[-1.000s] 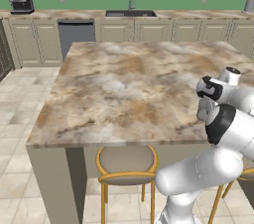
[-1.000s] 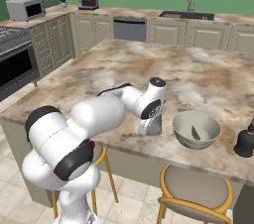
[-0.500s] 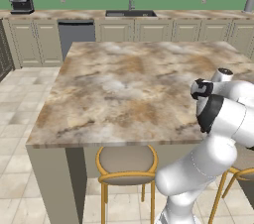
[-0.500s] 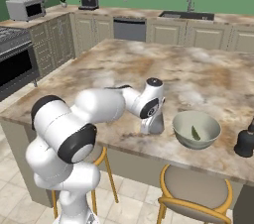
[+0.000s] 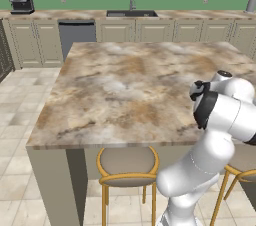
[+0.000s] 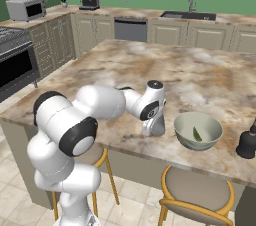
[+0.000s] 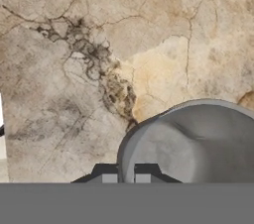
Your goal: There is a bowl on the dining counter. Grab a lemon wedge from the fridge and place it in the bowl. Then get the liquor bottle and glass cup from the cabinet and place them next to the bowl.
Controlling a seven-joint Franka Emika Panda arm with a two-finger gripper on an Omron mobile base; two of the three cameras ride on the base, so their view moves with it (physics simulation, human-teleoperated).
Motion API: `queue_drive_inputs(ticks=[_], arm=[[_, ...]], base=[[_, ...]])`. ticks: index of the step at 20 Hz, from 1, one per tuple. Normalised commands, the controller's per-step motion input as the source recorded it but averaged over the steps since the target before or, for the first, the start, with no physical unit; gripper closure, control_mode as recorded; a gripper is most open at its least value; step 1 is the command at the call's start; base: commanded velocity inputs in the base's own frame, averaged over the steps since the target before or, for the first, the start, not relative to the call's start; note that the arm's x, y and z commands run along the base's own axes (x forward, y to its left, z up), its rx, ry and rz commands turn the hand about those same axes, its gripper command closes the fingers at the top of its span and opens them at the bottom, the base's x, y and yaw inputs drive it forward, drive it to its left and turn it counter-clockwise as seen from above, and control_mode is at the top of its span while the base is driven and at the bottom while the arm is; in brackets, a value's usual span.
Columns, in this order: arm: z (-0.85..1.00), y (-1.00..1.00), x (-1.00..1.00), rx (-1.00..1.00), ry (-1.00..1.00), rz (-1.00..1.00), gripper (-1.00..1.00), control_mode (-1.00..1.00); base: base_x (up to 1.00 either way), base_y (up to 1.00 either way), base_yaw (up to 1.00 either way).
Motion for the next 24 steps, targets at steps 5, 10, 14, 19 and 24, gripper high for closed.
queue_drive_inputs(ticks=[5,10,14,19,24], arm=[[-0.09,0.0,0.02,0.0,0.0,0.02,1.0,-1.0],[-0.08,0.0,0.08,0.0,0.0,0.03,1.0,-1.0],[-0.08,0.0,0.11,0.01,0.0,0.03,1.0,-1.0],[-0.09,0.0,0.11,0.01,0.0,0.03,1.0,-1.0],[-0.1,0.0,0.1,0.01,0.0,0.03,1.0,-1.0]], base=[[0.0,0.0,0.0],[0.0,0.0,0.0],[0.0,0.0,0.0],[0.0,0.0,0.0],[0.0,0.0,0.0]])
